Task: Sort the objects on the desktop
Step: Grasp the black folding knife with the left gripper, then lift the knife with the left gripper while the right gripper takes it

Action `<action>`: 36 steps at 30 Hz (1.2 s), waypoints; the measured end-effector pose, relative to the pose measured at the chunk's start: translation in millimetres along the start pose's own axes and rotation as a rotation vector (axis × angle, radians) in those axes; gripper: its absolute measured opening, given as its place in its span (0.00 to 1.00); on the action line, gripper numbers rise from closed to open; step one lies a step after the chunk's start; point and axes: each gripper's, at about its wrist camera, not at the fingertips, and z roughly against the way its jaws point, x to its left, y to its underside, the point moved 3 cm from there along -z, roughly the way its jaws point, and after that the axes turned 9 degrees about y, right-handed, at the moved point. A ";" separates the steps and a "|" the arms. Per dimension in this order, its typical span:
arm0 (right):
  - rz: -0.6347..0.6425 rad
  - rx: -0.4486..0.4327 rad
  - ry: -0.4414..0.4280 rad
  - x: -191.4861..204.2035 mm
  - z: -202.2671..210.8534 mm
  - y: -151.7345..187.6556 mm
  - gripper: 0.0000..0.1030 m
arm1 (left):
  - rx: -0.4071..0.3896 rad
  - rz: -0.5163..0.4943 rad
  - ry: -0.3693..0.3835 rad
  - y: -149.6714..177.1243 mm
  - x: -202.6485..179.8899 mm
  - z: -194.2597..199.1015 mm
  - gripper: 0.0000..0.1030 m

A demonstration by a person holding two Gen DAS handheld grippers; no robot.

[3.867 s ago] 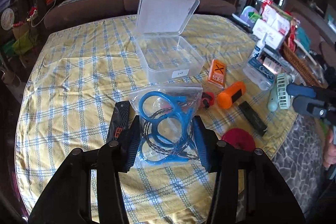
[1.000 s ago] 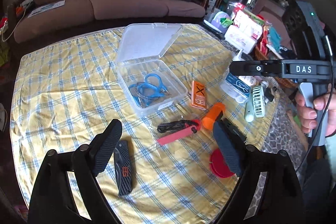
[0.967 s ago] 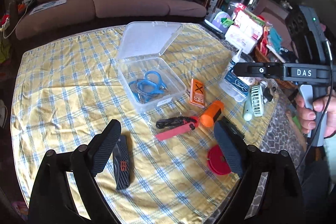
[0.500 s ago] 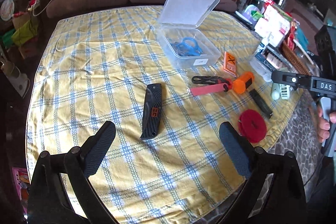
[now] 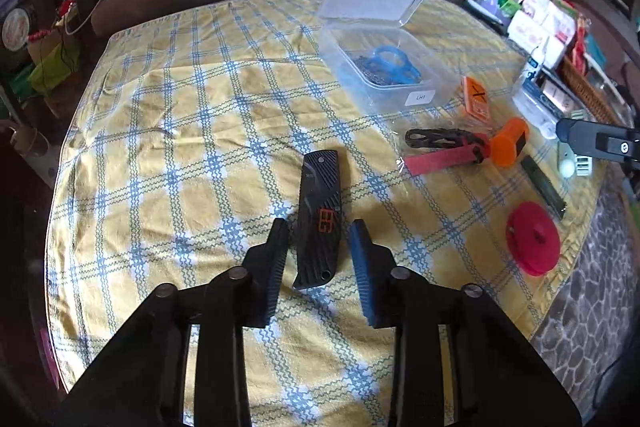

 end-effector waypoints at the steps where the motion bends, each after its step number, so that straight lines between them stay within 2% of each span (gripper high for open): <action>1: -0.008 0.000 -0.014 1.4 0.4 -0.2 0.53 | -0.003 0.016 0.013 -0.4 2.6 1.2 0.20; 4: -0.033 0.001 -0.052 3.4 3.4 -3.9 0.52 | -0.005 0.030 0.029 -0.6 5.5 2.6 0.20; 8: -0.123 -0.032 -0.098 -15.4 20.9 -15.2 0.53 | 0.000 0.015 0.032 -0.7 0.3 2.8 0.20; 12: -0.136 -0.061 -0.049 -32.6 35.9 -21.2 0.54 | -0.016 0.042 0.074 -3.9 -3.0 8.9 0.20; 18: -0.111 -0.031 -0.035 -25.8 22.4 -18.4 0.54 | -0.078 0.089 0.166 -16.7 -5.6 30.3 0.20; 22: -0.150 -0.003 -0.154 -8.9 8.4 -17.2 0.54 | -0.119 0.083 0.225 -22.6 -10.5 43.8 0.20; 26: -0.245 0.077 -0.316 9.4 -18.8 -21.8 0.54 | -0.155 0.049 0.291 -29.9 -24.4 56.2 0.20; 29: -0.336 0.117 -0.421 14.7 -36.2 -25.5 0.43 | -0.161 0.016 0.312 -31.8 -35.4 58.6 0.20; 33: -0.409 0.152 -0.483 13.9 -50.1 -24.8 0.16 | -0.156 -0.021 0.329 -31.6 -47.4 58.5 0.20; 36: -0.412 0.157 -0.488 14.7 -49.8 -23.8 0.15 | -0.154 -0.036 0.335 -31.3 -52.3 56.9 0.20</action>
